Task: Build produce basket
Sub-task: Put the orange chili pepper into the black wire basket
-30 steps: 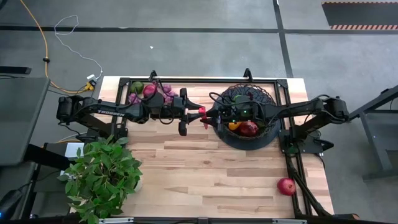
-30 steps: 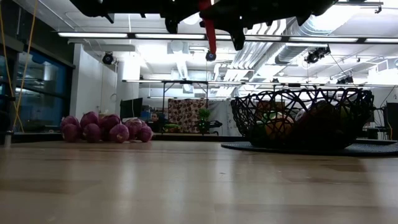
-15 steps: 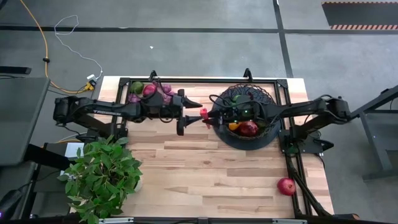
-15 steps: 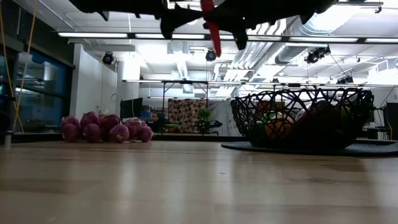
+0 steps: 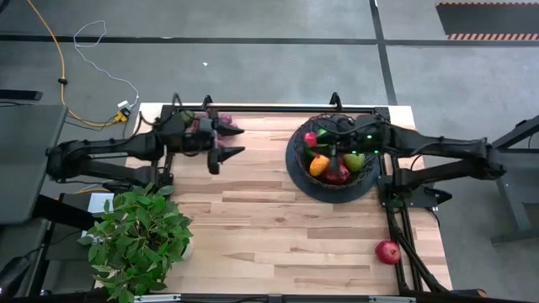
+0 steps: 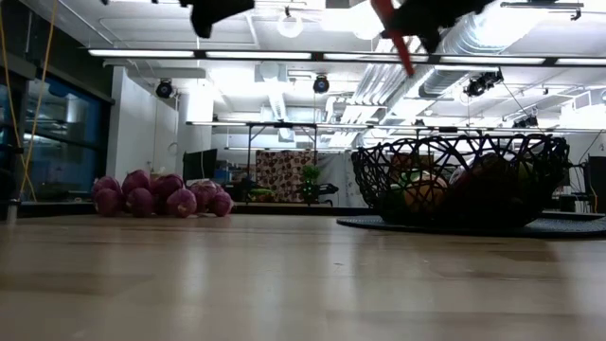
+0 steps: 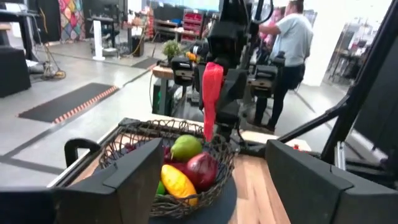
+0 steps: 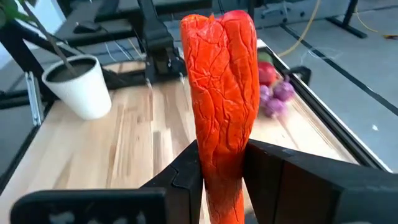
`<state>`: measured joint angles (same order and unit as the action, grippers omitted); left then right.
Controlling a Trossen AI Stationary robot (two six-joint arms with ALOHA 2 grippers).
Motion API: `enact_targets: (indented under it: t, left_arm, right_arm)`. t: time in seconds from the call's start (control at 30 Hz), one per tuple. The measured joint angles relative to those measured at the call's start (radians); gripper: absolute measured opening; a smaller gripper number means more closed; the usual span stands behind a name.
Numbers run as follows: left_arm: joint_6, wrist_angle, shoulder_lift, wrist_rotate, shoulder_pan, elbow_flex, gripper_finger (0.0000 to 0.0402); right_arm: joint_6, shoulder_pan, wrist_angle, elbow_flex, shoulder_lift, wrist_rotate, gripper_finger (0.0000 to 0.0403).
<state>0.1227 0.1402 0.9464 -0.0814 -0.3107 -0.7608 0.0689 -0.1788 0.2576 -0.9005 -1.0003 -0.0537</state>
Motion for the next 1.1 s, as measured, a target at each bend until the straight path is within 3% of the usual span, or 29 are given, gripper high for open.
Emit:
enact_targets:
  t: [0.27, 0.47, 0.67, 1.1]
  left_arm:
    - [0.09, 0.106, -0.173, 0.048, 0.0, 0.177, 0.0271]
    - [0.118, 0.112, -0.228, 0.044, 0.01, 0.229, 0.0271]
    - [0.053, 0.12, -0.226, 0.041, 0.026, 0.229, 0.0271]
    - [0.111, 0.133, -0.199, 0.048, 0.026, 0.229, 0.0271]
  right_arm:
    - [-0.027, -0.005, 0.134, 0.0, 0.148, 0.104, 0.0079]
    - [0.004, -0.005, -0.122, 0.188, 0.241, 0.113, 0.0079]
    - [0.092, -0.005, -0.422, 0.367, 0.294, 0.13, 0.0079]
    - [0.181, -0.005, -0.435, 0.383, 0.296, 0.129, 0.0079]
